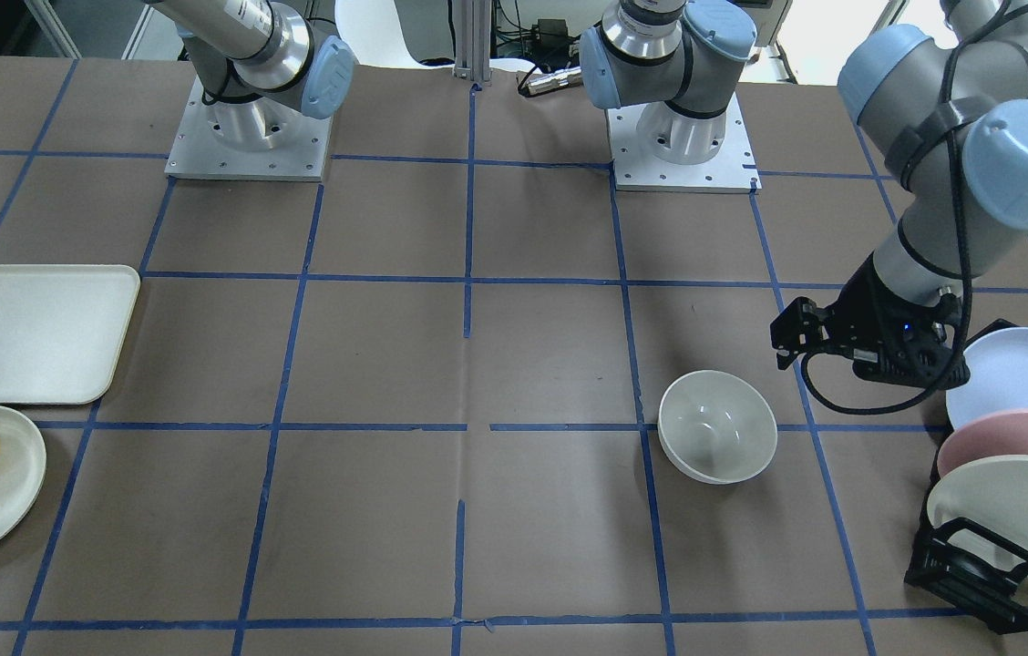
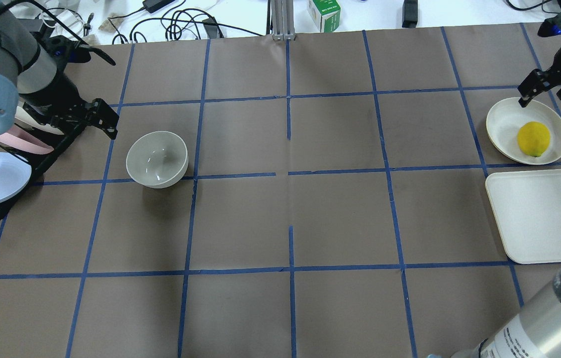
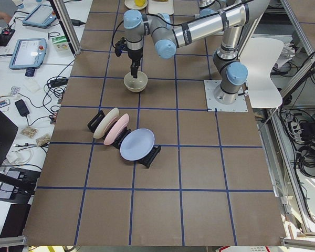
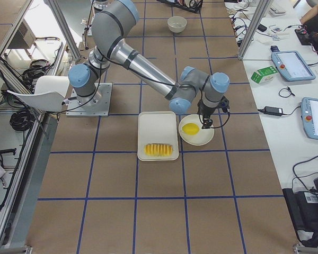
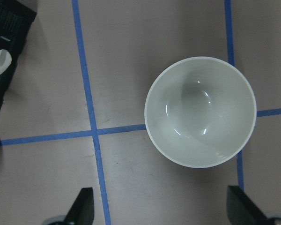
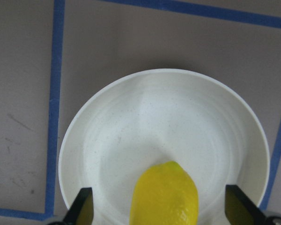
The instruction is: Place bowl and put lemon in it
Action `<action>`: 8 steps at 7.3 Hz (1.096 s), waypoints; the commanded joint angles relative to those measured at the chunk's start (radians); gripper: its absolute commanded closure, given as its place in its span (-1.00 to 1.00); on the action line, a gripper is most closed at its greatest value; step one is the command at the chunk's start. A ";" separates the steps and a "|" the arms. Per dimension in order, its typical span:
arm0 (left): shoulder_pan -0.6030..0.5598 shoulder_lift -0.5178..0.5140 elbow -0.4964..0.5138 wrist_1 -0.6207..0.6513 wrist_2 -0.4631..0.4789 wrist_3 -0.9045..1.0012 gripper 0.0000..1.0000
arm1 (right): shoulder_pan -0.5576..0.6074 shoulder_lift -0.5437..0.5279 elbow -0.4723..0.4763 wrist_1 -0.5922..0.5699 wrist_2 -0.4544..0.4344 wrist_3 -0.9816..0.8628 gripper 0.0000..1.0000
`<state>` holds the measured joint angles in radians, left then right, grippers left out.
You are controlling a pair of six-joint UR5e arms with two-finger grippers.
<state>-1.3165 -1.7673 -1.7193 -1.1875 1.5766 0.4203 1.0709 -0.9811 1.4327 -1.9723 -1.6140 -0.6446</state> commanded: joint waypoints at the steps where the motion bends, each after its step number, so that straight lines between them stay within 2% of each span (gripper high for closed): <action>1: 0.000 -0.105 -0.028 0.077 -0.009 0.055 -1.00 | -0.021 0.015 0.084 -0.078 -0.026 -0.015 -1.00; 2: 0.000 -0.145 -0.048 0.136 -0.012 0.057 -1.00 | -0.041 0.015 0.092 -0.088 -0.026 -0.021 -1.00; 3: 0.000 -0.182 -0.054 0.152 -0.012 0.058 -1.00 | -0.051 0.018 0.095 -0.091 -0.024 -0.023 -0.81; 4: 0.000 -0.219 -0.056 0.157 -0.027 0.073 -1.00 | -0.051 0.018 0.100 -0.091 -0.026 -0.038 -0.09; 5: 0.000 -0.251 -0.054 0.179 -0.055 0.075 -0.83 | -0.051 0.016 0.100 -0.091 -0.026 -0.038 0.58; 6: 0.000 -0.267 -0.054 0.199 -0.055 0.083 0.35 | -0.051 0.012 0.095 -0.083 -0.027 -0.037 0.94; 7: 0.000 -0.271 -0.042 0.192 -0.050 0.081 0.99 | -0.051 0.004 0.088 -0.073 -0.023 -0.033 1.00; 8: 0.000 -0.273 -0.040 0.183 -0.052 0.083 1.00 | -0.043 -0.023 0.086 -0.042 -0.023 -0.032 1.00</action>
<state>-1.3162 -2.0335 -1.7648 -0.9989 1.5258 0.5013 1.0216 -0.9793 1.5231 -2.0430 -1.6381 -0.6788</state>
